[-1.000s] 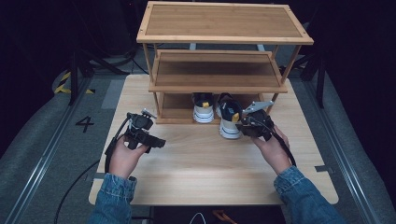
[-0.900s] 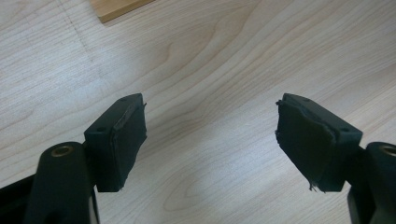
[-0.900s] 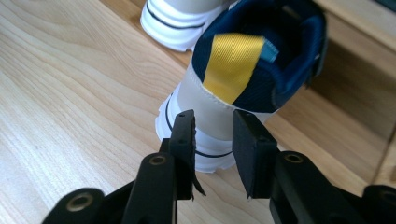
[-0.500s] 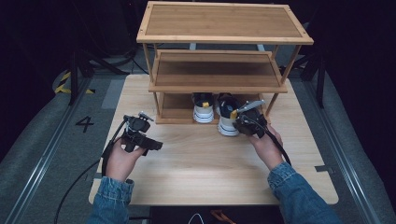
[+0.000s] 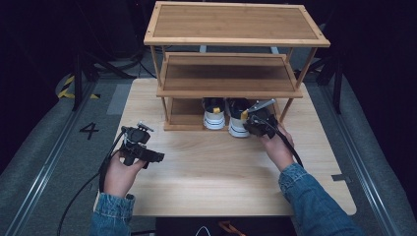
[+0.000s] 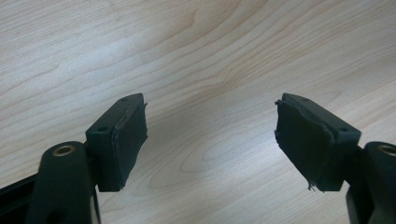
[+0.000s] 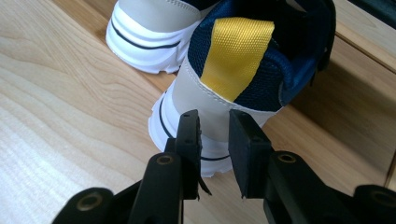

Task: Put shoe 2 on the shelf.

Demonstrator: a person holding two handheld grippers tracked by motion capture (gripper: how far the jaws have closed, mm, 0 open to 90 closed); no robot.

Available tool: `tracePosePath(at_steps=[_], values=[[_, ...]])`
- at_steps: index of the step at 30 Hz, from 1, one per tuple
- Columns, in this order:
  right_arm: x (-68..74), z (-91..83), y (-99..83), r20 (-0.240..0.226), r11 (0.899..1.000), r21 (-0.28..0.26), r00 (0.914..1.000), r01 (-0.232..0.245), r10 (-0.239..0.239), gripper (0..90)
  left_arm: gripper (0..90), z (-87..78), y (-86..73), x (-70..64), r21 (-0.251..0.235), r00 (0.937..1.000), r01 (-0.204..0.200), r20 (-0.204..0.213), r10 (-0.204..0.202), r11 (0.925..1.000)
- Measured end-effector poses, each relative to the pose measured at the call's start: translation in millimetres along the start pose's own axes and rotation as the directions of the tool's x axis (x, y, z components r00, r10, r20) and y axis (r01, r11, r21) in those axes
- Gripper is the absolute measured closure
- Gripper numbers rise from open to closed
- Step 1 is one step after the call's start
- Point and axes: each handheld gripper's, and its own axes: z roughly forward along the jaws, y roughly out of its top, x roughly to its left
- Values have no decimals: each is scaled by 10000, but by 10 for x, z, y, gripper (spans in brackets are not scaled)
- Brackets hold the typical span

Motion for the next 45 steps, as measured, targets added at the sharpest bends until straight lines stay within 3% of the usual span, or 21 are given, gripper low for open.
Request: tracePosePath(at_steps=[3,9,24,31,36,45], values=[[-25,38,39,-35,9997,-4,9997,226,-226,754,251,4,-34,12,19,9999,124,-60,-124,9999],[-38,125,106,116,9998,85,9997,198,-199,762,252,-21,-98,33,13,9997,231,-111,-231,9997],[-2,266,158,826,9972,-124,9940,736,-723,741,246,-58,-178,89,6,9989,440,-178,-440,9990],[9,294,164,852,9973,-168,9940,710,-693,667,245,-38,-131,74,15,9994,314,-116,-314,9995],[20,213,160,585,9973,-229,9960,696,-682,624,245,-8,-65,53,-11,9998,152,-87,-152,9999],[-1,-189,111,-57,9966,-684,9989,453,-458,572,245,85,93,-60,137,9993,-354,117,352,9993]])
